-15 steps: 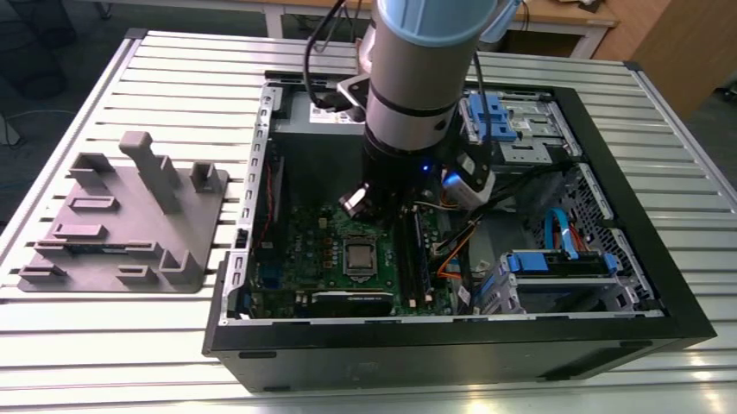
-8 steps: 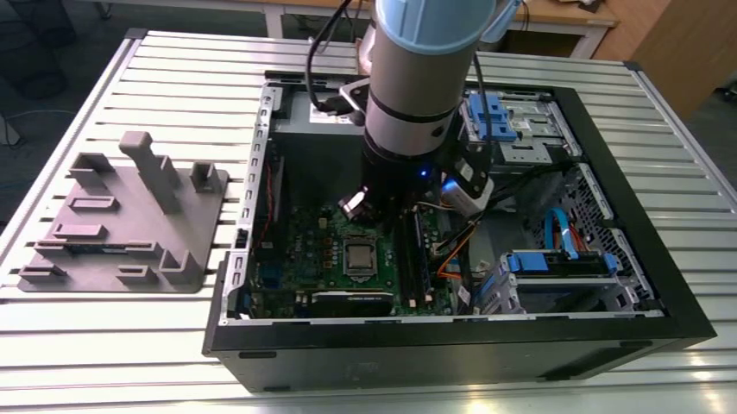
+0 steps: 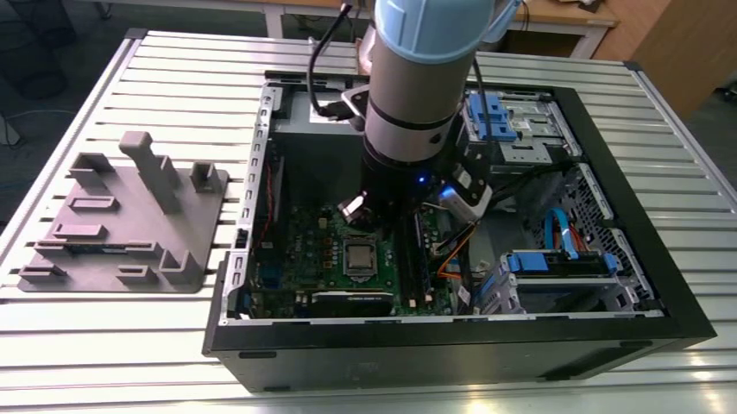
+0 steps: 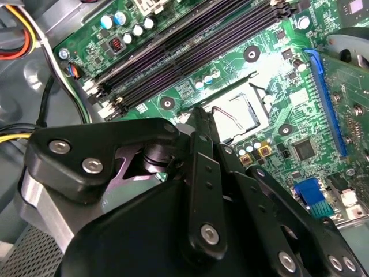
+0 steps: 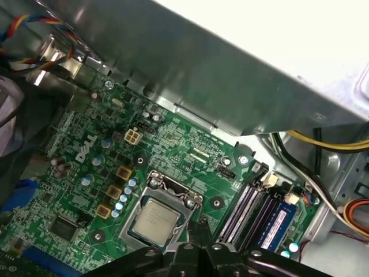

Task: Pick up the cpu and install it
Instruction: 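Install the first cpu locking lever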

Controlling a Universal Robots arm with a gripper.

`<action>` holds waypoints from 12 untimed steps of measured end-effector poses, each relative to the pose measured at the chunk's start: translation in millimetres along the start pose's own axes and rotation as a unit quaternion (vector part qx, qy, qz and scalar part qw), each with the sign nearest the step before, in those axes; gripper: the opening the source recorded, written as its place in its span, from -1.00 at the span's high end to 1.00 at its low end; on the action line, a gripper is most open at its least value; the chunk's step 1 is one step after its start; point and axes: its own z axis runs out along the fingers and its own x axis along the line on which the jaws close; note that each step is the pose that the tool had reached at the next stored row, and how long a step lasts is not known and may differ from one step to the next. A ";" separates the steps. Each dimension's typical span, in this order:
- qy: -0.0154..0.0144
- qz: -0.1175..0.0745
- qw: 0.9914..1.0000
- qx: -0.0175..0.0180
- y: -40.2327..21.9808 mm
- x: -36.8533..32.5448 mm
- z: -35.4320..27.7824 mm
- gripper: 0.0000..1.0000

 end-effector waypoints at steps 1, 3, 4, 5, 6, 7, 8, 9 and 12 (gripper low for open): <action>0.000 0.001 1.000 0.000 -0.3 0.2 0.5 0.79; 0.000 0.003 1.000 0.001 -1.3 0.7 1.5 0.79; 0.001 0.004 1.000 0.001 -1.7 0.9 2.0 0.79; 0.001 0.005 1.000 0.002 -1.9 1.1 2.3 0.79; 0.001 0.005 1.000 0.002 -1.9 1.1 2.3 0.79; 0.001 0.005 1.000 0.002 -1.9 1.1 2.3 0.79; 0.001 0.005 1.000 0.002 -2.0 1.1 2.3 0.79; 0.001 0.005 1.000 0.002 -2.0 1.1 2.3 0.79; 0.001 0.006 1.000 0.002 -1.6 2.0 2.7 0.79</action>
